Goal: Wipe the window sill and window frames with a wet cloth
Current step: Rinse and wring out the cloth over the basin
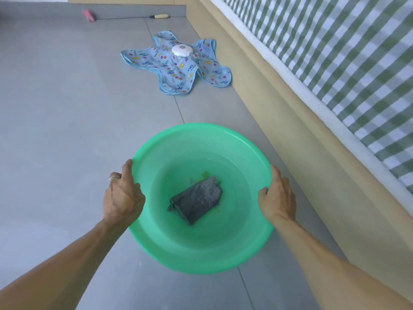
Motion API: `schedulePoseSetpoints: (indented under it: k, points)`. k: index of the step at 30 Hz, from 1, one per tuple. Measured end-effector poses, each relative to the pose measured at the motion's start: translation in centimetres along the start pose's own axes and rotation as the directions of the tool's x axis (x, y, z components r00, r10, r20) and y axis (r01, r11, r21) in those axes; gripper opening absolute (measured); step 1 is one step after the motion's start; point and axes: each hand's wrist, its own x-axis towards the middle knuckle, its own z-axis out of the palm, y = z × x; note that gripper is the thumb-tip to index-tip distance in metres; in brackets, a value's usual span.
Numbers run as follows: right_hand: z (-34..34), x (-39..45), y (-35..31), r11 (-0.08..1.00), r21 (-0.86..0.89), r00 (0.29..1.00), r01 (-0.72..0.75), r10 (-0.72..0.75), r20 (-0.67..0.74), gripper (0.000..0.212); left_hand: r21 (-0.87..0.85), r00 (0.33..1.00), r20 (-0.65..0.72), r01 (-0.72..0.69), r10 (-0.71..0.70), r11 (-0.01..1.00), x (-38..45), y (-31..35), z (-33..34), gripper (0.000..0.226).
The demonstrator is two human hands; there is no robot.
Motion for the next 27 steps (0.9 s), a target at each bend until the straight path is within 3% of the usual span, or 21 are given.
schedulePoseSetpoints:
  k: [5, 7, 10, 13, 15, 17, 19, 22, 27]
  points:
    - [-0.1, 0.7, 1.0, 1.0, -0.018, 1.0, -0.005, 0.005, -0.004, 0.062, 0.038, 1.0, 0.015, -0.026, 0.025, 0.999, 0.6, 0.9, 0.9, 0.062]
    - [0.0, 0.8, 0.7, 0.995, -0.103, 0.999, 0.015, -0.019, -0.04, 0.063, 0.094, 0.998, 0.053, -0.036, 0.031, 0.995, 0.9, 1.2, 1.1, 0.067]
    - [1.2, 0.8, -0.7, 0.933, -0.264, 0.954, 0.245, -0.281, -0.107, 0.06, 0.353, 0.968, 0.039, -0.247, 0.249, 0.902, 1.2, 1.6, 2.2, 0.075]
    - [3.3, 0.4, -4.1, 0.868, -0.211, 0.891, 0.45, -0.453, 0.039, 0.038, 0.356, 0.867, 0.085, -0.487, 0.491, 0.798, 0.5, 3.4, 4.5, 0.054]
    - [5.0, 0.5, -6.0, 0.899, -0.139, 0.906, 0.415, -0.394, 0.154, 0.037, 0.289, 0.88, 0.201, -0.472, 0.429, 0.833, -0.7, 5.4, 6.1, 0.053]
    - [7.1, 1.0, -6.8, 0.929, -0.109, 0.928, 0.354, -0.334, 0.167, 0.047, 0.278, 0.929, 0.275, -0.322, 0.246, 0.905, -1.0, 6.3, 8.6, 0.057]
    - [9.2, 1.2, -6.9, 0.911, -0.13, 0.905, 0.391, -0.355, 0.234, 0.059, 0.322, 0.928, 0.349, -0.253, 0.134, 0.913, -1.0, 6.2, 11.1, 0.062]
    - [11.3, 1.9, -6.1, 0.887, -0.141, 0.856, 0.439, -0.365, 0.365, 0.066, 0.349, 0.915, 0.392, -0.249, 0.101, 0.904, -0.5, 5.8, 13.0, 0.063]
    - [12.7, 3.8, -5.7, 0.877, -0.229, 0.872, 0.422, -0.322, 0.369, 0.063, 0.38, 0.929, 0.333, -0.288, 0.161, 0.879, 1.0, 5.1, 14.9, 0.067]
